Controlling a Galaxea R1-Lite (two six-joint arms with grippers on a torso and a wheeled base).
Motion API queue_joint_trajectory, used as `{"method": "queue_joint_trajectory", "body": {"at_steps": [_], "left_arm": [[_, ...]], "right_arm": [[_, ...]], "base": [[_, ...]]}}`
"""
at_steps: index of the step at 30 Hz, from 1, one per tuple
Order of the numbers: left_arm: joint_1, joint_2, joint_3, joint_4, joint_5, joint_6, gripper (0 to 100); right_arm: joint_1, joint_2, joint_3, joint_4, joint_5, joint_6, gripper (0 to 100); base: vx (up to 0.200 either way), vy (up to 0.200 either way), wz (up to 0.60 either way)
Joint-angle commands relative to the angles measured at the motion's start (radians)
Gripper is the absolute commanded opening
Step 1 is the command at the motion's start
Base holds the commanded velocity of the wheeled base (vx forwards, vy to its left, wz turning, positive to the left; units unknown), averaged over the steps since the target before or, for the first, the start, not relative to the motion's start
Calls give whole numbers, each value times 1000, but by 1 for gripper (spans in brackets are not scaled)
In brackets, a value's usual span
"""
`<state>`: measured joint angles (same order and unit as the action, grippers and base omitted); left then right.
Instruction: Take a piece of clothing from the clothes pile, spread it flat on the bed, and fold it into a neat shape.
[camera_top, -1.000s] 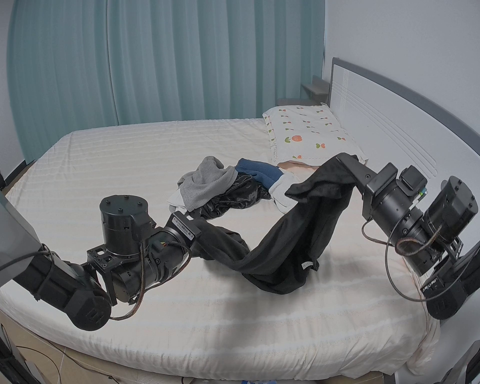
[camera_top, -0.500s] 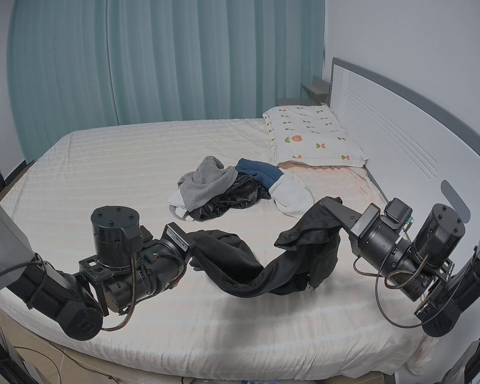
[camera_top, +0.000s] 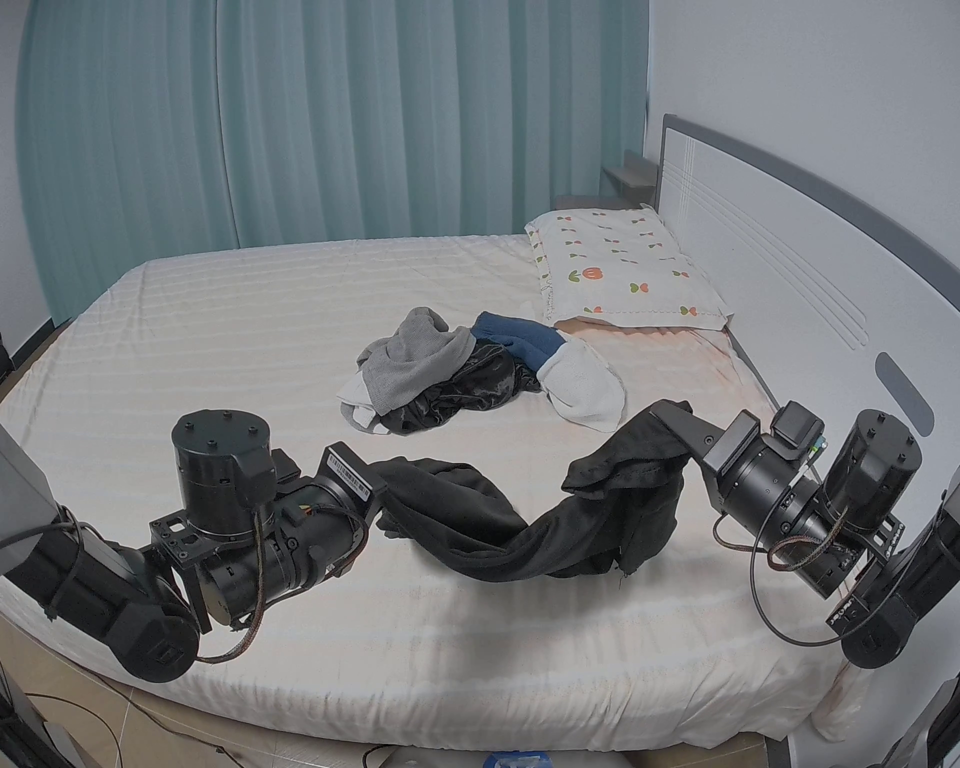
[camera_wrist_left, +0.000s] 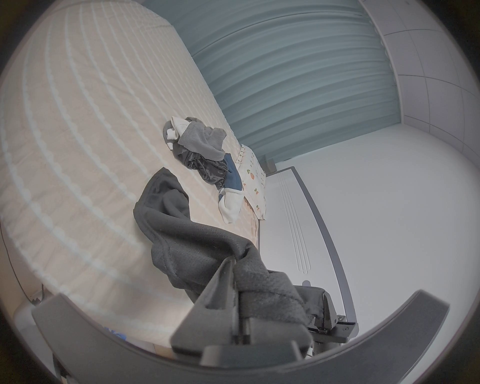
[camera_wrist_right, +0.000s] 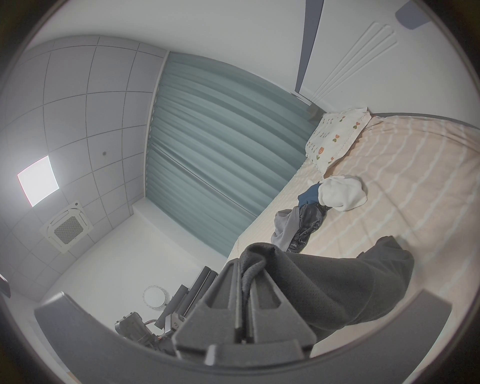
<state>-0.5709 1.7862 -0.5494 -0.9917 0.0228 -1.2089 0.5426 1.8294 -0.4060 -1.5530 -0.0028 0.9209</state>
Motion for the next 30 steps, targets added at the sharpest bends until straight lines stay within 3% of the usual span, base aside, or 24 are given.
{"method": "queue_joint_trajectory", "body": {"at_steps": [1, 13, 17, 30], "left_arm": [[0, -2, 0, 1, 0, 0, 0], [5, 2, -11, -1, 5, 0, 0], [19, 6, -14, -1, 5, -4, 0], [23, -17, -11, -1, 8, -3, 0]], "right_arm": [[-29, -5, -1, -7, 0, -2, 0], [-32, -2, -5, -7, -6, -13, 0], [-26, 1, -11, -7, -37, -33, 0], [-18, 11, -16, -7, -63, -76, 0]], "base": [[-200, 0, 0], [-17, 0, 0], [0, 0, 0], [0, 200, 0]]}}
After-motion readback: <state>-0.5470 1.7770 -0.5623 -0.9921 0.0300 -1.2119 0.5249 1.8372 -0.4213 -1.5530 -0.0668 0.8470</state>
